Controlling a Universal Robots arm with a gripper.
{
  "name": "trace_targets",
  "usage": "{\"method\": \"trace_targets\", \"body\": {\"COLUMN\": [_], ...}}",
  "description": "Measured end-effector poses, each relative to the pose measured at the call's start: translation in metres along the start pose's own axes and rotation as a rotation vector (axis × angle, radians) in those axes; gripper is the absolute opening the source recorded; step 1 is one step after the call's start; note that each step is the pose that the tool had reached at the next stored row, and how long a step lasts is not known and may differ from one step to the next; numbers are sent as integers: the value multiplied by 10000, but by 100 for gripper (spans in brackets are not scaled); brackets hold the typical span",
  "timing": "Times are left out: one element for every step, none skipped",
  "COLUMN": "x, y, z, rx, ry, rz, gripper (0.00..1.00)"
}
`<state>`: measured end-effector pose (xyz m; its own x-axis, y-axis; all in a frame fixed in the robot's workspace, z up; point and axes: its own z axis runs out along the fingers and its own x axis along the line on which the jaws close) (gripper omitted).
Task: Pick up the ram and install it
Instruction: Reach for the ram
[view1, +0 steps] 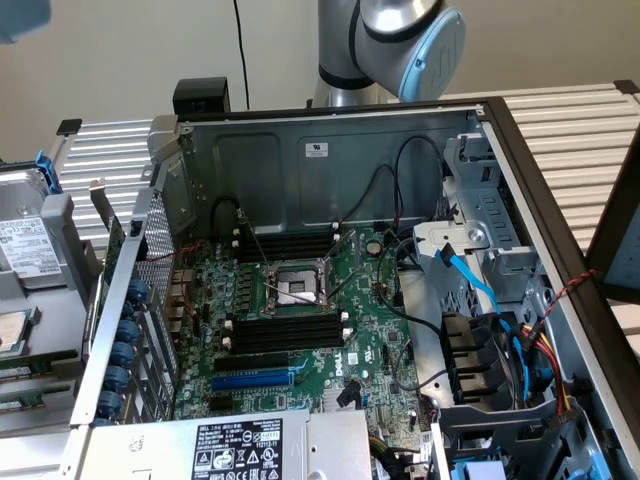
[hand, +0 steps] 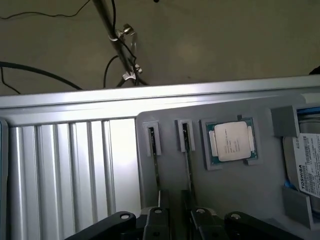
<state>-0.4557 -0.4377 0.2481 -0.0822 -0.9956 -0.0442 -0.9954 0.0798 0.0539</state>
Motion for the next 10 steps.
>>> {"method": "trace_targets", "body": {"x": [0, 1, 3, 8, 11, 13, 14, 14, 14, 14], "y": [0, 1, 3, 2, 2, 2, 1, 1, 1, 2], "z": [0, 0, 4, 7, 9, 11, 11, 13, 14, 15], "rx": [-3, -3, -1, -4, -6, -9, -16, -20, -24, -21], "ry": [3, 3, 4, 9, 15, 24, 39, 52, 71, 90], "rz": [-23, -25, -37, -114, -175, -236, -340, -447, -551, -641], "gripper": [24, 24, 24, 24, 24, 24, 24, 24, 24, 24]}}
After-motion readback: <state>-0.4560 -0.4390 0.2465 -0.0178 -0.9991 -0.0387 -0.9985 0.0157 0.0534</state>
